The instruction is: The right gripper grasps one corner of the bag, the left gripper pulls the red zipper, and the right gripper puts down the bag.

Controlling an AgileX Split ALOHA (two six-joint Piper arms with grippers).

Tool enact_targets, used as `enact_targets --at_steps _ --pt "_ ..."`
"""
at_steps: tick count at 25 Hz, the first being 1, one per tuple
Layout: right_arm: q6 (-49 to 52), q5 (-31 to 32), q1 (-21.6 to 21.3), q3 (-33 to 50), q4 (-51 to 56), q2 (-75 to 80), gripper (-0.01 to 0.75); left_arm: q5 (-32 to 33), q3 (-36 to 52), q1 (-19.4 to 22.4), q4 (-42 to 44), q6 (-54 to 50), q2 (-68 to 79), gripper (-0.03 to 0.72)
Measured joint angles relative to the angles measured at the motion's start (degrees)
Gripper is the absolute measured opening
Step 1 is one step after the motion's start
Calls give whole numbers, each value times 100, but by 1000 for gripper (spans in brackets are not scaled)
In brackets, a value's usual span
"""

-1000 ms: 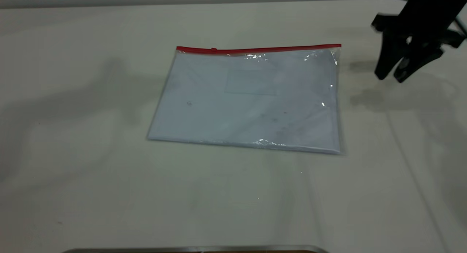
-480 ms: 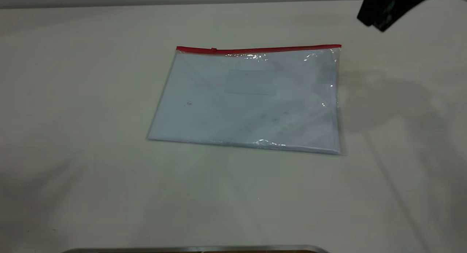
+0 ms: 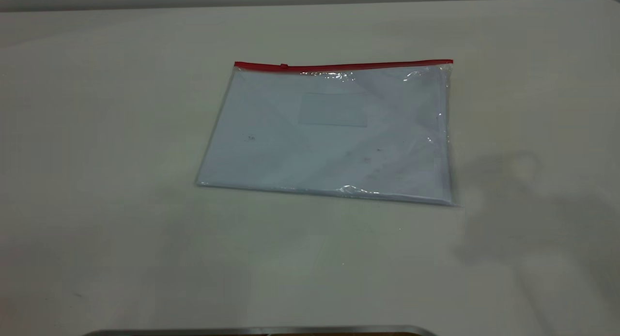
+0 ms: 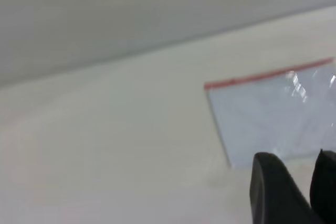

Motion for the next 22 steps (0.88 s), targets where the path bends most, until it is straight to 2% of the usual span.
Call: enact_targets --at_steps 3,9,12,15,19,22 --pt "0 49 0 461 -147 -1192 267 0 923 0 152 -193 -585 269" --pt "368 139 0 1668 -1000 -4149 286 0 2531 0 204 -236 -1355 374" --pt "832 127 0 2319 -1514 -5917 325 -27 3057 0 203 -262 -1546 386" --pt "1554 -152 0 2904 -2109 -7538 339 -28 3324 0 203 -343 -1586 388" --pt "1725 36 0 3602 -2481 -8012 326 -33 3395 0 247 -365 -1586 388" --pt "1645 -466 0 3709 -2486 -7976 316 -70 3591 0 500 -365 -1586 388"
